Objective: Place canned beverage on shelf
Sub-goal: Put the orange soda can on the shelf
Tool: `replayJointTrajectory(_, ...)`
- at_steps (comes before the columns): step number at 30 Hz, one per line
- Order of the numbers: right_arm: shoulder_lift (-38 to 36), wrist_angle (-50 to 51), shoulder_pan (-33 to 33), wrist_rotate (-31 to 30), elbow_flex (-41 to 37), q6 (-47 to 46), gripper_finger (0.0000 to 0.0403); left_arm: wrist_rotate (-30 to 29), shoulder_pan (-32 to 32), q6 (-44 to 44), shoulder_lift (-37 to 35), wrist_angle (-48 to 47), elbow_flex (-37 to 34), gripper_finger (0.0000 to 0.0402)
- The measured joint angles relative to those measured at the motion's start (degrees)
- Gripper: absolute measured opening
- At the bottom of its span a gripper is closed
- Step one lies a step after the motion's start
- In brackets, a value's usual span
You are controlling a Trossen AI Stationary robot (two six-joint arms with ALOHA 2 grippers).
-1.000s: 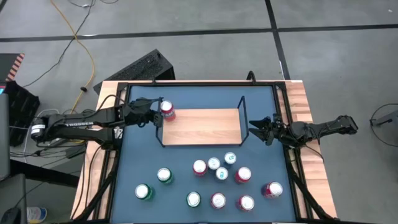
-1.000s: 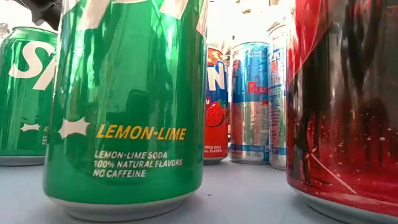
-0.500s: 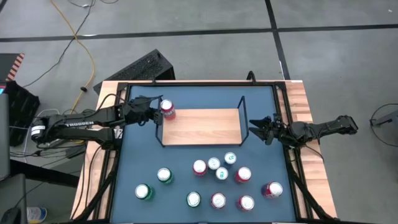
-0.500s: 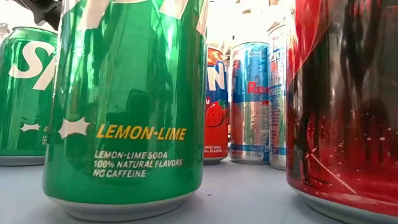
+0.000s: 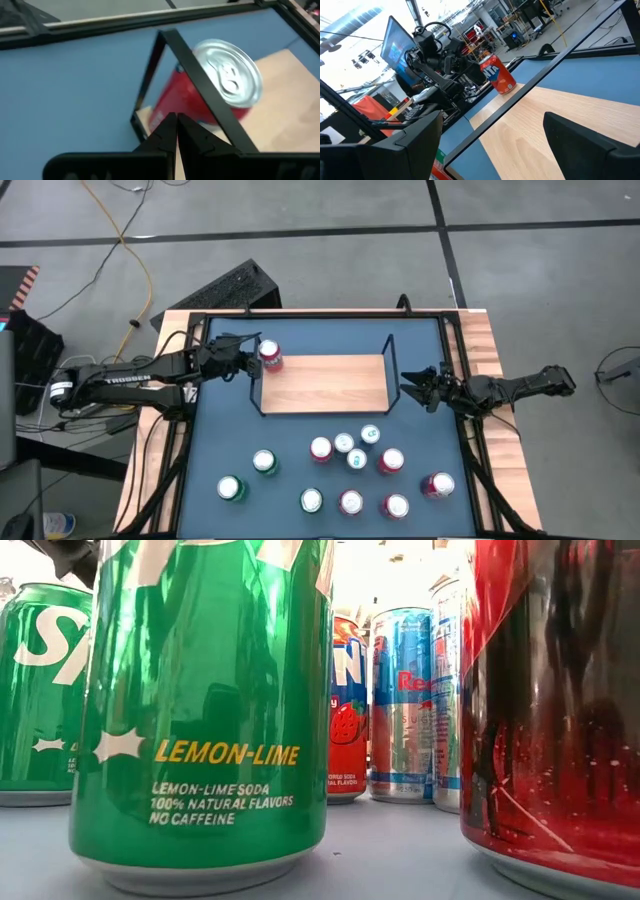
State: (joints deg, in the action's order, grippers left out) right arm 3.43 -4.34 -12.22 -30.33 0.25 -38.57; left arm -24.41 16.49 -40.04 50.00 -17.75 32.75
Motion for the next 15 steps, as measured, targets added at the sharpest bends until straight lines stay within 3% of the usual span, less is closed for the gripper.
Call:
replayJointTrajectory(4,0.02,0.0,0.0,0.0,0.0,0.0,0.0347,-2.4,0.0,-0.14,0.99,0.89,0.02,0.0)
replayJointTrajectory(15,0.02,0.0,0.0,0.0,0.0,-0.02,0.0347,0.32,0.0,-0.06,5.49,5.09,0.04,0.0)
